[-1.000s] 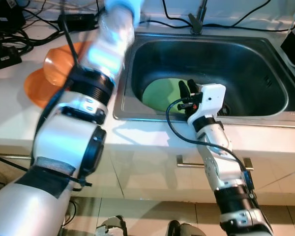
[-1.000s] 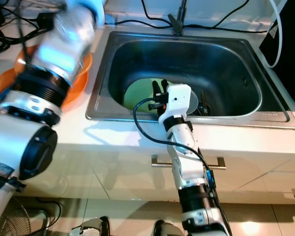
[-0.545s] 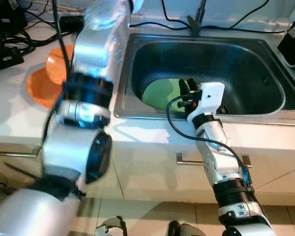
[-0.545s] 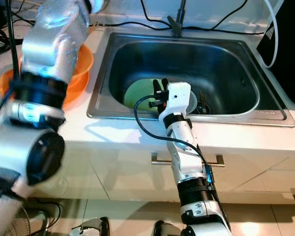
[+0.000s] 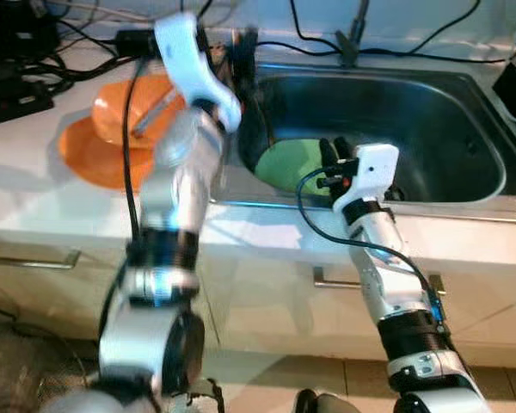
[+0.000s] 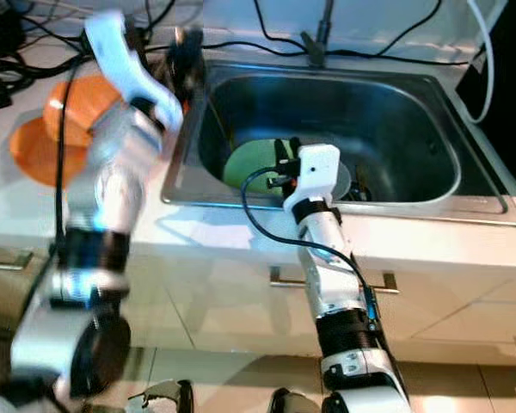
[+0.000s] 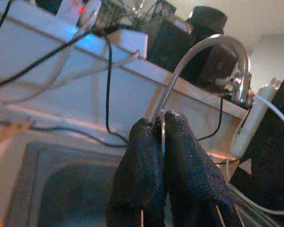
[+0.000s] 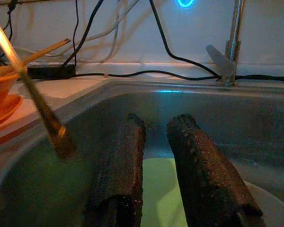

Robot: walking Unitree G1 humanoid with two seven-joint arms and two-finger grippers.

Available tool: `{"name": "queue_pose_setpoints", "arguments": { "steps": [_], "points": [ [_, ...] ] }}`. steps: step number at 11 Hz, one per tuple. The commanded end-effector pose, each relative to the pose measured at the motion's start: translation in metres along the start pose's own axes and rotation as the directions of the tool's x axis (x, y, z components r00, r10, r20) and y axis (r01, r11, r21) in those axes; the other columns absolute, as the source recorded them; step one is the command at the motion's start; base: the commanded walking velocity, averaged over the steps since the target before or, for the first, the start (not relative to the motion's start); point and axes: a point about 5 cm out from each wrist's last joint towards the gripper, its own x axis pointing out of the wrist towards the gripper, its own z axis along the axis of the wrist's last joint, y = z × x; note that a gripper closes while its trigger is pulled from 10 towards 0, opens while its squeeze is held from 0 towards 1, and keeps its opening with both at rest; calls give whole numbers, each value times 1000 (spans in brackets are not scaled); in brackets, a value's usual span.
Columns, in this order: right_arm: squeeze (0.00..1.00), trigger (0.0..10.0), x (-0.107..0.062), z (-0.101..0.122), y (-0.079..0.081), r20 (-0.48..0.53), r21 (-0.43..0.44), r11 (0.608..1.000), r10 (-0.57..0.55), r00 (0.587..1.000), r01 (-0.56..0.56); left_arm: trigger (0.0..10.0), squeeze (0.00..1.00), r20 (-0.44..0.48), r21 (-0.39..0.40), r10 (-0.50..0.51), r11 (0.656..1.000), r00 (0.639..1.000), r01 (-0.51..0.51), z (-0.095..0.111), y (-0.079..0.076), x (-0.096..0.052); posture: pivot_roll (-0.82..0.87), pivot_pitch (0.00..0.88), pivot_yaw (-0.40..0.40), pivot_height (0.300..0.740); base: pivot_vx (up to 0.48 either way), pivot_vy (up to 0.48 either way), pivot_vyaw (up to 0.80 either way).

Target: Kitchen organization

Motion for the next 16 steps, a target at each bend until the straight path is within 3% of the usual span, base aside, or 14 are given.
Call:
{"name": "queue_pose_setpoints", "arguments": {
  "steps": [1,2,3,5,7,10,12,13,16],
  "points": [
    [0,10000,-5,-5,-8,-24,-6,1000,-20,999,20,10000,0,8,-26,-12,1000,1000,13,-2,-3,-3,50,72,12,740,0,0,0],
    [749,10000,-5,-3,-8,-19,-8,1000,-6,1000,6,10000,0,16,-52,-18,998,1000,19,-3,-4,-5,48,71,15,740,0,0,0],
    [1000,10000,-5,-1,-6,-10,-10,1000,29,1000,-29,10000,0,13,-68,-28,997,1000,29,-6,-5,-7,43,70,19,740,0,0,0],
    [1000,10000,-8,4,-2,-10,-47,985,164,986,-164,10000,0,-27,-93,-24,995,999,22,-21,-6,-14,29,69,29,740,0,0,0],
    [1000,10000,-10,11,-9,-8,-83,973,218,976,-218,10000,0,-40,-97,-34,995,999,30,-27,-11,-17,27,68,33,740,0,0,0],
    [1000,10000,-22,17,-11,-53,-102,913,392,919,-395,10000,0,-75,-107,-49,993,996,41,-36,-16,-22,19,67,45,740,0,0,0],
    [1000,10000,-23,10,-8,-87,-157,907,381,921,-390,10000,0,-85,-108,-57,993,995,48,-37,-18,-23,24,64,49,740,0,0,0],
    [0,10000,-25,5,-2,-103,-153,901,393,914,-405,10000,0,-91,-118,-65,992,994,54,-38,-19,-24,27,63,51,740,0,0,0],
    [0,10000,-20,4,7,-100,-149,895,410,907,-421,10000,0,-103,-89,-116,990,988,107,-37,-29,-22,47,79,45,740,0,0,0]
  ]
}}
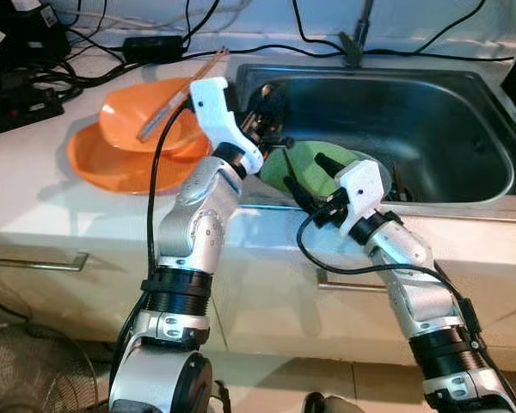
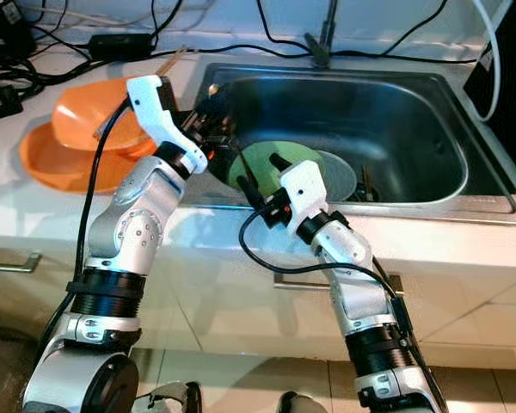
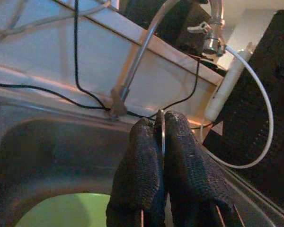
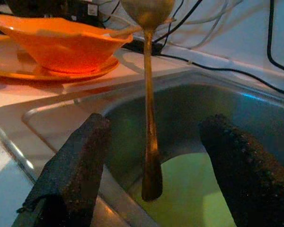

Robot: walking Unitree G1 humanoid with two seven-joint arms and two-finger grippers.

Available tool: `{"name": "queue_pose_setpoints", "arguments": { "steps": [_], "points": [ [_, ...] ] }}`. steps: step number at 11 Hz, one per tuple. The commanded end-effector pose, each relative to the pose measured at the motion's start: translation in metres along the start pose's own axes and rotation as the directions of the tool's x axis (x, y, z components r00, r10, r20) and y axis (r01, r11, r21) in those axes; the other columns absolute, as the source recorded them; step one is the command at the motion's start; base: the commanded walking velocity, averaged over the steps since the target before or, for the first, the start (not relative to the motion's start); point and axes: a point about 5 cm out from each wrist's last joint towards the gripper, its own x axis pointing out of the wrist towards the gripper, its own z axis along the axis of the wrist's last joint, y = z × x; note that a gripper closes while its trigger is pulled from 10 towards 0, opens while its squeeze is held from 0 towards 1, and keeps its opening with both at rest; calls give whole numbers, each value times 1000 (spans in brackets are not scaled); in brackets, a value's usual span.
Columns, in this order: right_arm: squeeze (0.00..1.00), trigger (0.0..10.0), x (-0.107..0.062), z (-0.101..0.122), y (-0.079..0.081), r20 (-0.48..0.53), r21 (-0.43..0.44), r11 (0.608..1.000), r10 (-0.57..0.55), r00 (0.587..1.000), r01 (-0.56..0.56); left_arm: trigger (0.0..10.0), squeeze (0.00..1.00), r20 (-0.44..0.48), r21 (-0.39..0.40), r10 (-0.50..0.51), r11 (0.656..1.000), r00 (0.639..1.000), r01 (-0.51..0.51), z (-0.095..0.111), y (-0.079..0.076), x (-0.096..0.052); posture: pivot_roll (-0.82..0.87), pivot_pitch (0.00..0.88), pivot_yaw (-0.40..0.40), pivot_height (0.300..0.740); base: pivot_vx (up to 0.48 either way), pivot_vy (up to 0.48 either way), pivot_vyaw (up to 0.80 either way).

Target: Kitchen organization

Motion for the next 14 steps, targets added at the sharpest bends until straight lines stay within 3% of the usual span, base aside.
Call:
{"name": "queue_pose_setpoints", "arguments": {
  "steps": [1,7,9,14],
  "points": [
    [0,10000,5,2,4,12,-11,1000,21,1000,-21,10000,0,4,-9,-26,1000,1000,26,1,-7,0,50,83,43,740,0,0,0],
    [0,10000,17,6,-7,45,-20,997,-76,996,77,10000,0,-39,0,-82,997,996,82,-3,-16,-4,67,95,35,740,0,0,0],
    [0,10000,23,4,-2,40,-15,999,-35,999,35,10000,0,-52,-6,-92,996,994,91,-5,-17,-5,76,96,34,740,0,0,0],
    [0,10000,30,-1,-3,30,2,998,-56,998,56,10000,0,-61,-19,-111,994,992,110,-5,-20,-7,90,97,31,740,0,0,0]
  ]
}}
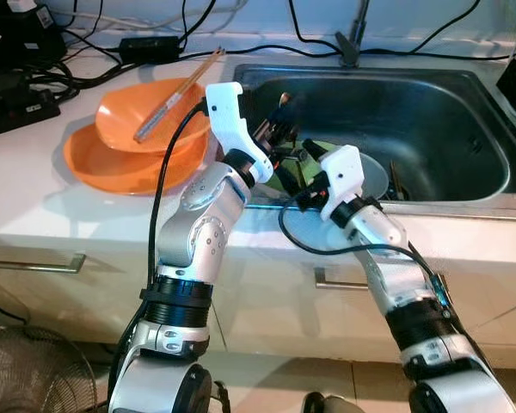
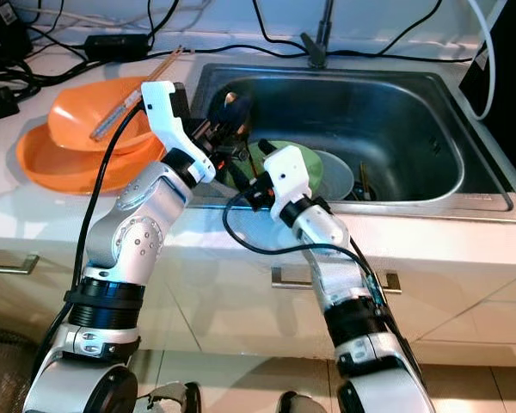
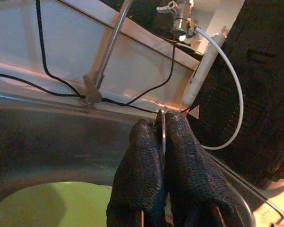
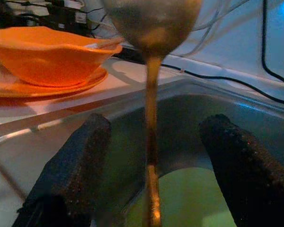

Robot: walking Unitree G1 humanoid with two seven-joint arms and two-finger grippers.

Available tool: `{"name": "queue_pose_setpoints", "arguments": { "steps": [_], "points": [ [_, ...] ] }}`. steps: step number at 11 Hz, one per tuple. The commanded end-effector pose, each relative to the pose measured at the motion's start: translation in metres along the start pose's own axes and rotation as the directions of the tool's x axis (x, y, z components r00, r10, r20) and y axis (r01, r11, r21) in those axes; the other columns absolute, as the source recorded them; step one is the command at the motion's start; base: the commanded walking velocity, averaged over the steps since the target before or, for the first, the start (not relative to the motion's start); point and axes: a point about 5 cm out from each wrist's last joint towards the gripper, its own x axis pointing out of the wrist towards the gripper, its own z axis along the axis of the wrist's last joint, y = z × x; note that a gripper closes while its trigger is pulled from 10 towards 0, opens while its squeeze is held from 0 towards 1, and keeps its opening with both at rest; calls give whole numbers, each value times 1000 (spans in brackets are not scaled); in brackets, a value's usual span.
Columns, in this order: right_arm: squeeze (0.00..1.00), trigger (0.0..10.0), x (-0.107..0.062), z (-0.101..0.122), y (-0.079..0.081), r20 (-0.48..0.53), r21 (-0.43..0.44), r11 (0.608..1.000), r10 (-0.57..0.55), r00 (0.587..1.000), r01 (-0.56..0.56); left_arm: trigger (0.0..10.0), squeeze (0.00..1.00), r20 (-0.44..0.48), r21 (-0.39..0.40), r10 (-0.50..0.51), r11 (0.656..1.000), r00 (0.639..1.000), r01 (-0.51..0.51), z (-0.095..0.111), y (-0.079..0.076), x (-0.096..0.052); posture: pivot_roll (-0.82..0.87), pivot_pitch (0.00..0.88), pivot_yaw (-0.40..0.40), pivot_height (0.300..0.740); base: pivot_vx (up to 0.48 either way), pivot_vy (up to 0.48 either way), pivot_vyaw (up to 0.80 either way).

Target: Kitchen organization

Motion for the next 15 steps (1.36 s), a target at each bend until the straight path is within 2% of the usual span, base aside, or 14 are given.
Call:
{"name": "queue_pose_setpoints", "arguments": {
  "steps": [1,2,3,9,15],
  "points": [
    [0,10000,1,-1,-6,-2,0,999,-43,999,43,10000,0,-7,-5,-28,1000,1000,28,-1,-6,0,91,95,31,740,0,0,0],
    [0,2118,2,-3,-11,-13,-2,997,-81,997,81,10000,0,-10,-5,-29,1000,1000,29,-1,-6,-1,93,96,31,740,0,0,0],
    [0,0,2,-3,-12,-11,11,996,-92,996,92,10000,0,-11,-6,-29,1000,1000,29,-1,-6,-1,95,96,31,740,0,0,0],
    [0,0,6,-4,-3,6,26,999,-44,999,44,10000,0,-14,-7,-29,1000,999,29,-2,-5,-1,100,96,31,740,0,0,0],
    [0,0,7,-3,-5,12,37,998,-41,999,41,10000,0,-10,-3,-22,1000,1000,22,-1,-5,-1,101,96,29,740,0,0,0]
  ]
}}
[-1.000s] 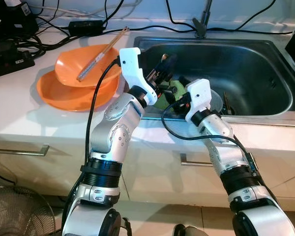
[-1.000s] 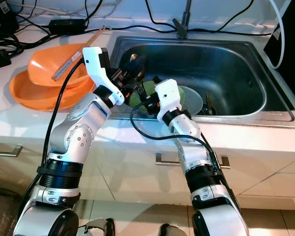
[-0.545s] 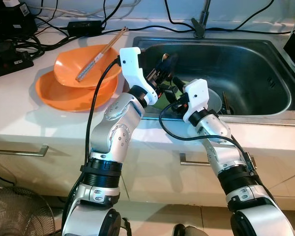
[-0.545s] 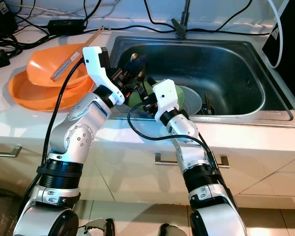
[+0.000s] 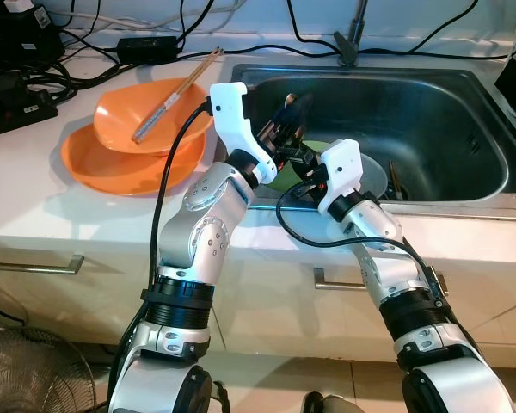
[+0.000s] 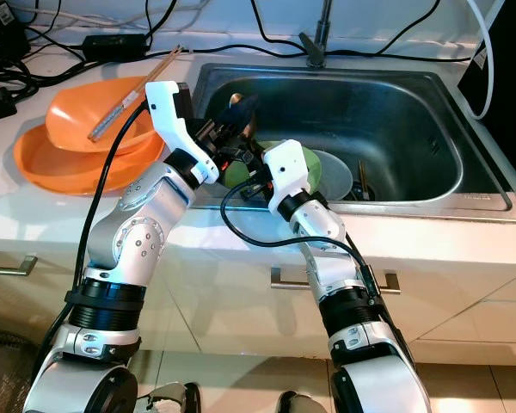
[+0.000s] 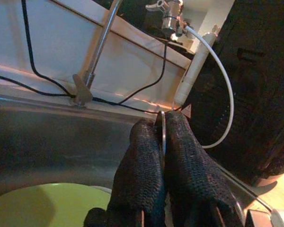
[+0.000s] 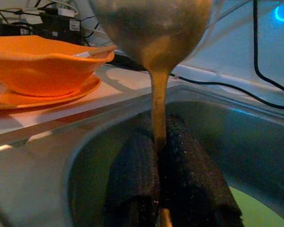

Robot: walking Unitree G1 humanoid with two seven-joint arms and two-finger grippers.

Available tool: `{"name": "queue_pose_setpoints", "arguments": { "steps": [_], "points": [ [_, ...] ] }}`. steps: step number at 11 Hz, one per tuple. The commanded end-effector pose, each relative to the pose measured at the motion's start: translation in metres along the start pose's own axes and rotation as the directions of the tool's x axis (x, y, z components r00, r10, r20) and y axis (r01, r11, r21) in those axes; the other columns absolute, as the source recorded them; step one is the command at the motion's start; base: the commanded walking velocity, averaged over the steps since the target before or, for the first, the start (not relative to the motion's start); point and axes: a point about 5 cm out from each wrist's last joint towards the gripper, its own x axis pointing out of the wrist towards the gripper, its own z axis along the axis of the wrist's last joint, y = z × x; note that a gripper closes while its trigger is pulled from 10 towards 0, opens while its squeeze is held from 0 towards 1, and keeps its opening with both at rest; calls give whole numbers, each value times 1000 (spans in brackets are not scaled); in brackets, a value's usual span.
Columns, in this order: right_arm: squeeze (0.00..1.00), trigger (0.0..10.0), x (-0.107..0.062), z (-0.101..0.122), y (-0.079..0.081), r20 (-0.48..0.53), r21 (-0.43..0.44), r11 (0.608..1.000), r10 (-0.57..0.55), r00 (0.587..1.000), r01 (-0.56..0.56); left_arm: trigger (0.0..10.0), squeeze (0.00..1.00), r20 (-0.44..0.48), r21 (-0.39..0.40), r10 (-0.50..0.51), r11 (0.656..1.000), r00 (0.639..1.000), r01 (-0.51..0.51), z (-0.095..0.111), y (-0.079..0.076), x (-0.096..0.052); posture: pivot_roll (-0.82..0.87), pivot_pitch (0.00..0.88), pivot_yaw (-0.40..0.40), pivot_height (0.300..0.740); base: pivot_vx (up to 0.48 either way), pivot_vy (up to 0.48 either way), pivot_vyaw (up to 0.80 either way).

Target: Kitchen organization

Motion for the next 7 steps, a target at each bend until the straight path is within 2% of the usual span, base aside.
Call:
{"name": "queue_pose_setpoints", "arguments": {
  "steps": [1,2,3,7],
  "points": [
    [0,0,-1,-3,-4,-15,26,999,-32,999,32,10000,0,-8,7,5,1000,1000,-5,-1,-1,-2,103,95,27,740,0,0,0],
    [0,0,-1,-4,-5,-17,29,999,-34,999,34,10000,0,-5,8,8,1000,1000,-8,0,0,-2,104,95,27,740,0,0,0],
    [0,0,-1,-4,-5,-17,30,999,-34,999,34,10000,1000,-4,6,7,1000,1000,-7,0,0,-2,104,95,27,740,0,0,0],
    [0,0,-2,-6,-6,-21,38,998,-42,999,43,10000,1000,0,2,15,1000,1000,-15,0,2,-2,105,94,28,740,0,0,0]
  ]
}}
